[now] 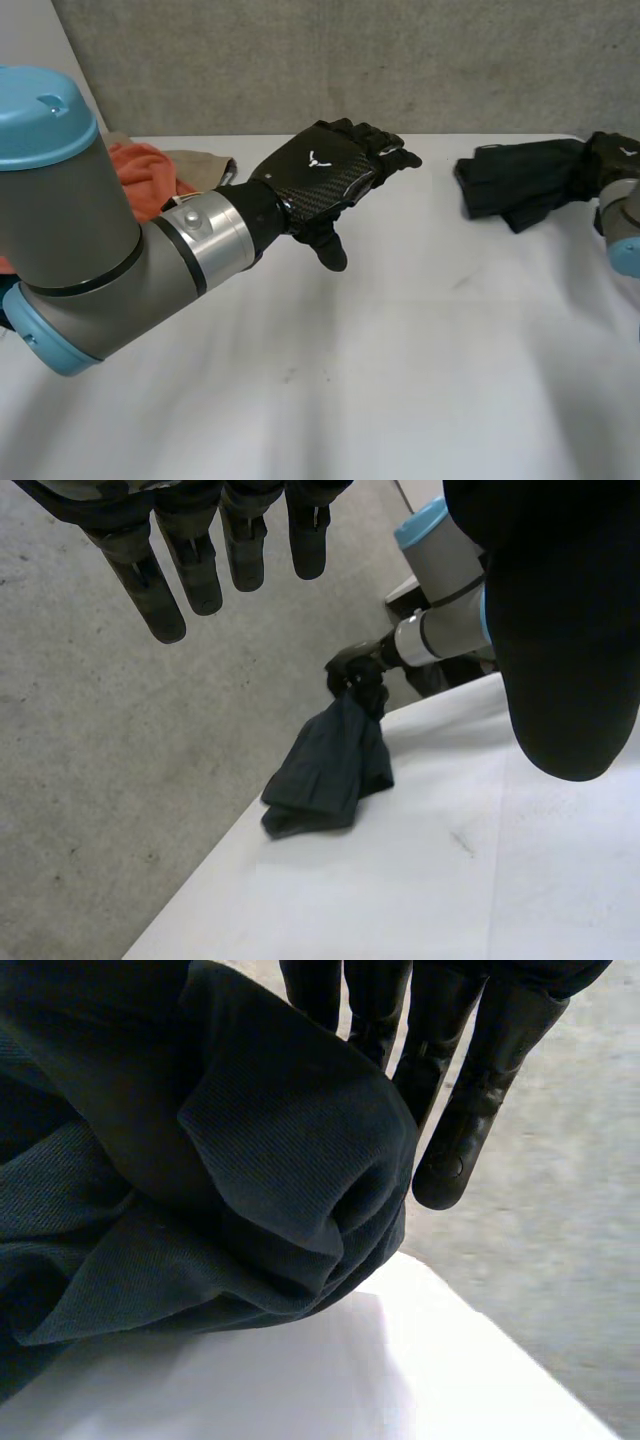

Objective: Fold the laundry.

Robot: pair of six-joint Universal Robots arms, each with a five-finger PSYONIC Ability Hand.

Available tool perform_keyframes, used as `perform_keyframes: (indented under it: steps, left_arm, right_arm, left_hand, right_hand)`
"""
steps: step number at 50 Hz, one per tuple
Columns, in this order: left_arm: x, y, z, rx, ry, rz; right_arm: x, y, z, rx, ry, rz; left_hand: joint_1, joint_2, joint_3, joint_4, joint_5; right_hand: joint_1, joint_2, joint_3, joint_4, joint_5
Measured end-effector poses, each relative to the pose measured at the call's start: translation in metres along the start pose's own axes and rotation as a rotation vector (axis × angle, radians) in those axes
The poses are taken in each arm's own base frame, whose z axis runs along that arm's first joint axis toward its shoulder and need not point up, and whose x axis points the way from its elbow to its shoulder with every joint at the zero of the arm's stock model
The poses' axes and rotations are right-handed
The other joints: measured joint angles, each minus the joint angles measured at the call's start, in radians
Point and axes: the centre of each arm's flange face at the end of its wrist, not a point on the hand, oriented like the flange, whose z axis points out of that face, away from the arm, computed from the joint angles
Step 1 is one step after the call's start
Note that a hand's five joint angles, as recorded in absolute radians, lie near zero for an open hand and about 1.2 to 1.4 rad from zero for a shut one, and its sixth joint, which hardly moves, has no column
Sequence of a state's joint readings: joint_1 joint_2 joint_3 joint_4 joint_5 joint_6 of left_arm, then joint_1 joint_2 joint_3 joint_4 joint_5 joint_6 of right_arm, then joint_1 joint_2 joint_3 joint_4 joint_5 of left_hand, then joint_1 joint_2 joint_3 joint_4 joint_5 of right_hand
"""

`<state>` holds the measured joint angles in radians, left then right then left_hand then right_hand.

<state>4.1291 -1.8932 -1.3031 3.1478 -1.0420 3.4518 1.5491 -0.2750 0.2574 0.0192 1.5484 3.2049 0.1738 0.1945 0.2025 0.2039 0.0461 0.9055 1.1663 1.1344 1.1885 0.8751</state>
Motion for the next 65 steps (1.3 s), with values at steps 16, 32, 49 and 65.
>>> perform_keyframes:
  steps: [16, 32, 49, 65]
  left_arm:
    - [0.003, 0.023, 0.007, -0.057, 0.014, -0.033]
    - [0.004, 0.024, 0.009, -0.057, 0.016, -0.037]
    - [-0.020, -0.003, 0.000, 0.011, -0.105, -0.037]
    - [-0.233, 0.097, -0.056, -0.266, -0.785, 0.217]
  right_arm:
    - [0.059, -0.007, 0.015, 0.031, 0.065, -0.148]
    - [0.084, 0.003, 0.015, -0.015, 0.198, -0.425]
    - [0.079, -0.076, -0.012, 0.095, 0.257, -0.494]
    - [-0.046, -0.105, -0.181, 0.259, -0.445, -0.592]
  left_hand:
    - [0.000, 0.000, 0.000, 0.000, 0.000]
    - [0.000, 0.000, 0.000, 0.000, 0.000]
    - [0.000, 0.000, 0.000, 0.000, 0.000]
    - [0.000, 0.000, 0.000, 0.000, 0.000]
  right_hand:
    - [0.000, 0.000, 0.000, 0.000, 0.026]
    - [-0.705, -0.944, -0.925, -0.957, -0.804]
    - [-0.705, -0.944, -0.925, -0.957, -0.804]
    - [-0.705, -0.944, -0.927, -0.957, -0.804]
